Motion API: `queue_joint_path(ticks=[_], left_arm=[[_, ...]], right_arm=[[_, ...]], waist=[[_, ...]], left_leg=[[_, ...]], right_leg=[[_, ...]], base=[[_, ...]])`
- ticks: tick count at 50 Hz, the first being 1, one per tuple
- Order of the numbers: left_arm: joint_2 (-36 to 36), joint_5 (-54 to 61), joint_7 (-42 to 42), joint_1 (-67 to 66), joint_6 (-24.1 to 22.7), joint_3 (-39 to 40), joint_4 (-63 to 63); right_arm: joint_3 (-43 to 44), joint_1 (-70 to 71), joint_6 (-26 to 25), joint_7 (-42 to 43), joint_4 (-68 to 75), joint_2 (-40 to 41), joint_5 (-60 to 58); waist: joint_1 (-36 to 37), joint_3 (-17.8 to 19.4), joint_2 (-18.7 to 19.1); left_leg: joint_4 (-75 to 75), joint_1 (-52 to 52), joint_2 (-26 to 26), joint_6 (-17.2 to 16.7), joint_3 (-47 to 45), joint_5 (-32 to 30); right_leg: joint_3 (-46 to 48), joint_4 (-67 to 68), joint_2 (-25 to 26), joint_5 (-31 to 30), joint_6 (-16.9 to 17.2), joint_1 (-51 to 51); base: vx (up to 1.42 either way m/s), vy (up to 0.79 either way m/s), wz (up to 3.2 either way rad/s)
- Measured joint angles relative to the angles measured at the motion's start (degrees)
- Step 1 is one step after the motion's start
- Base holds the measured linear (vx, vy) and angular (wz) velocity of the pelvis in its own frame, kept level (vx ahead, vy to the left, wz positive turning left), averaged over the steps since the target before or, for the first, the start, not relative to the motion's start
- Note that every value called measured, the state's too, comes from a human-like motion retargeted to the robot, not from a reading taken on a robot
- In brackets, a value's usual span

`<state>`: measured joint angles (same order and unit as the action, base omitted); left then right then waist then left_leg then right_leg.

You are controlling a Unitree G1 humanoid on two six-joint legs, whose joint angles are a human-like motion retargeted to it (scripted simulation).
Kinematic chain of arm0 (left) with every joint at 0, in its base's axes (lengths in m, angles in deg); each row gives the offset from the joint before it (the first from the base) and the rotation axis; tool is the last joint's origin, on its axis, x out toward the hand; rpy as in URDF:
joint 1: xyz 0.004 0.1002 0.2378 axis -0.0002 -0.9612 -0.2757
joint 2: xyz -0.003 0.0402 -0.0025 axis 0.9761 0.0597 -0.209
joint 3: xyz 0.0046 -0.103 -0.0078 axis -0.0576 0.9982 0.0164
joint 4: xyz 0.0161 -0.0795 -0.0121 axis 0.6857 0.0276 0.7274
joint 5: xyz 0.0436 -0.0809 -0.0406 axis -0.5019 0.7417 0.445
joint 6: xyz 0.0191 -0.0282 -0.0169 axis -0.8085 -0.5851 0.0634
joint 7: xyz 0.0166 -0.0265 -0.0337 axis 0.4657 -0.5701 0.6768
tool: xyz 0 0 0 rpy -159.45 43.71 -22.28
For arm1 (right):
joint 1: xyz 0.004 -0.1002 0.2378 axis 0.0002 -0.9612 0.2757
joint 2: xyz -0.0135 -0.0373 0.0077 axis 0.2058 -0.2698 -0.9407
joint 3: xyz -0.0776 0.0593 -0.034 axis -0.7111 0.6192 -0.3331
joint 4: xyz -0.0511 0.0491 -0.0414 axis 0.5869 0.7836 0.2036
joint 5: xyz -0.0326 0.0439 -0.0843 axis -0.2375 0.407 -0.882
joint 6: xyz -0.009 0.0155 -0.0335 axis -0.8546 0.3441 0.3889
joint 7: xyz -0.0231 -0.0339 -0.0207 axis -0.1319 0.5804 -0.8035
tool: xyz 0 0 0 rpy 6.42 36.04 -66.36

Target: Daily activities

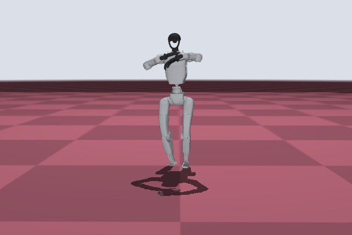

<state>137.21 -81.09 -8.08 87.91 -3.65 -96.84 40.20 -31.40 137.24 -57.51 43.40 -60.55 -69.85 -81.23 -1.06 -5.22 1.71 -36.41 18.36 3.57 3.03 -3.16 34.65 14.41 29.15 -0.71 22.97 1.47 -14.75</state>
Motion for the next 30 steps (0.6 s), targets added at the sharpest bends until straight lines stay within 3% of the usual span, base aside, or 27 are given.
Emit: queue_joint_path(ticks=[12,30], left_arm=[[1.23,3.50,-3.69,6.06,0.85,2.99,5.89],[-2.57,8.05,0.79,1.76,1.88,7.55,3.28]], right_arm=[[5.64,4.20,0.13,1.57,8.58,2.02,5.99],[7.99,1.96,-0.61,-4.40,15.93,7.33,15.74]], waist=[[2.62,-4.52,0.37],[4.21,-4.34,1.53]], left_leg=[[0.15,4.00,-0.61,-0.03,-0.65,-0.42],[-4.58,5.86,-2.02,-0.74,-1.89,1.65]], right_leg=[[-0.25,-3.61,0.85,-1.90,0.29,-2.66],[0.41,-0.91,0.99,-0.45,1.21,-3.85]], base=[[0.00,0.00,0.00],[0.00,0.00,0.00]])
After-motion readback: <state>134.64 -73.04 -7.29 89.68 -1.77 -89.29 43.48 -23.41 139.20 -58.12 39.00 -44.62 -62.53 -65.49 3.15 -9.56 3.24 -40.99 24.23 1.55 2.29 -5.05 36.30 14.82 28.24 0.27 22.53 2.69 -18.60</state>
